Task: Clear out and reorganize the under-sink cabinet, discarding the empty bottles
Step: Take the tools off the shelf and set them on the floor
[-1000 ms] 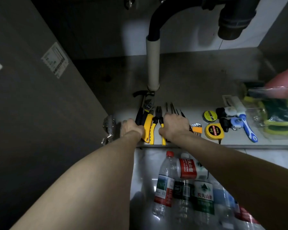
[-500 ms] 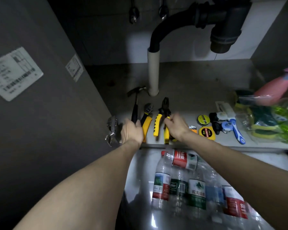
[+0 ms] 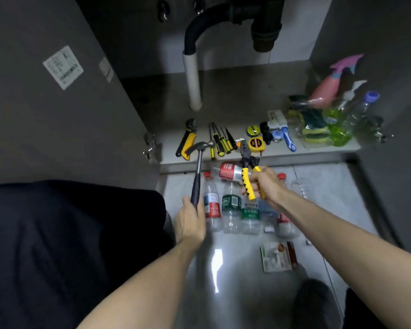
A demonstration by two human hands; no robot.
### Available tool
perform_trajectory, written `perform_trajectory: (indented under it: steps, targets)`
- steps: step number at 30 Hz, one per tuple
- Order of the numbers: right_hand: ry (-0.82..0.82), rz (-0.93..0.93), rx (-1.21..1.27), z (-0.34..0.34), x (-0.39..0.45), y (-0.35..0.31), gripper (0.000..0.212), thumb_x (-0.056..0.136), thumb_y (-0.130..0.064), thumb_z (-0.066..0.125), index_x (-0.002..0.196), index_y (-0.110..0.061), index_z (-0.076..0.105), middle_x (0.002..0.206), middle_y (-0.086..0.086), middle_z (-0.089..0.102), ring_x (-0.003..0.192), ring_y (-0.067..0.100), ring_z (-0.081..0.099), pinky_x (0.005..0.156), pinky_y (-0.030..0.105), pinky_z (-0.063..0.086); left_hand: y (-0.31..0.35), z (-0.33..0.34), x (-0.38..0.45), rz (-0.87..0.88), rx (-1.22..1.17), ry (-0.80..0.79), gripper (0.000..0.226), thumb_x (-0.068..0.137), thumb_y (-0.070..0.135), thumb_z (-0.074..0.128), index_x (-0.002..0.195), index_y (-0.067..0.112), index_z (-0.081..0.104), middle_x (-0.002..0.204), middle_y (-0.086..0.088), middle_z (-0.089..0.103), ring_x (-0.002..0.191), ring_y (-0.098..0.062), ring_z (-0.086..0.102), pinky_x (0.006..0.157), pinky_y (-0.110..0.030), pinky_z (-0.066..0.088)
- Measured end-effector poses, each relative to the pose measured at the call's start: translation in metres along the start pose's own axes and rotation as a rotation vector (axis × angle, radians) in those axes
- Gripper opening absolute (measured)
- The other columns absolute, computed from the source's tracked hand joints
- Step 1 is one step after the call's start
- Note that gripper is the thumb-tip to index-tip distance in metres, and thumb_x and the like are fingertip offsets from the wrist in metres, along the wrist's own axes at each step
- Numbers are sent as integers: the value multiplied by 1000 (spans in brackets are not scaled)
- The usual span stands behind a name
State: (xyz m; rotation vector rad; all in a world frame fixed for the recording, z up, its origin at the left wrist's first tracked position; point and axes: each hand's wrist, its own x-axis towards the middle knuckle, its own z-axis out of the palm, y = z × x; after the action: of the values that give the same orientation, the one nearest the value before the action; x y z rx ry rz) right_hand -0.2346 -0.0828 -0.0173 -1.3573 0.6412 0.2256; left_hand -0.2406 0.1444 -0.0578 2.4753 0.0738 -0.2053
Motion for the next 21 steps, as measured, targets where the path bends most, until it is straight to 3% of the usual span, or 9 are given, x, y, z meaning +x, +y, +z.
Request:
perform_trajectory:
  steps: [4, 8, 10, 13, 17, 21]
  targets:
    - [55, 65, -7, -12, -37, 49, 18, 91, 3, 44, 90, -14, 48, 51, 7, 55, 35, 20, 49, 46, 35, 49, -43, 23, -85, -27, 75, -160, 32, 100, 50, 40, 92, 20, 36, 88, -17, 65, 89, -42, 63, 63, -35, 31]
    - [108, 116, 18, -15, -74, 113, 15, 95, -10, 58, 82, -11, 49, 59, 17, 46, 38, 24, 50, 38, 29, 48, -78, 36, -162, -94, 68, -320, 29, 100, 51, 37, 88, 25, 35, 72, 3, 49, 84, -35, 63, 60, -37, 39]
    - [168, 159, 23, -13, -96, 147, 16, 92, -15, 67, 88, -9, 54, 61, 20, 55, 41, 28, 56, 39, 29, 48, -93, 41, -194, -138, 83, -383, 28, 100, 52, 35, 88, 27, 35, 78, 0, 56, 83, -33, 64, 66, -41, 49]
    - [210, 254, 8, -5, -125, 194, 22, 85, -10, 76, 99, -2, 61, 66, 18, 62, 43, 24, 60, 41, 30, 50, -105, 46, -201, -207, 135, -447, 29, 102, 49, 36, 101, 20, 42, 101, -13, 66, 96, -36, 64, 79, -43, 52]
    - [162, 375, -156, 7, -140, 223, 19, 75, -10, 82, 83, -6, 64, 61, 11, 66, 43, 21, 63, 42, 28, 51, -115, 55, -179, -308, 143, -424, 42, 104, 41, 38, 123, 5, 47, 117, -21, 62, 108, -38, 61, 85, -42, 51]
    - [101, 379, -271, 14, -139, 225, 14, 71, -16, 78, 77, -13, 66, 59, 5, 69, 48, 17, 64, 46, 26, 51, -119, 63, -174, -479, 124, -392, 39, 103, 36, 41, 120, 0, 45, 121, -25, 60, 112, -39, 59, 93, -44, 49]
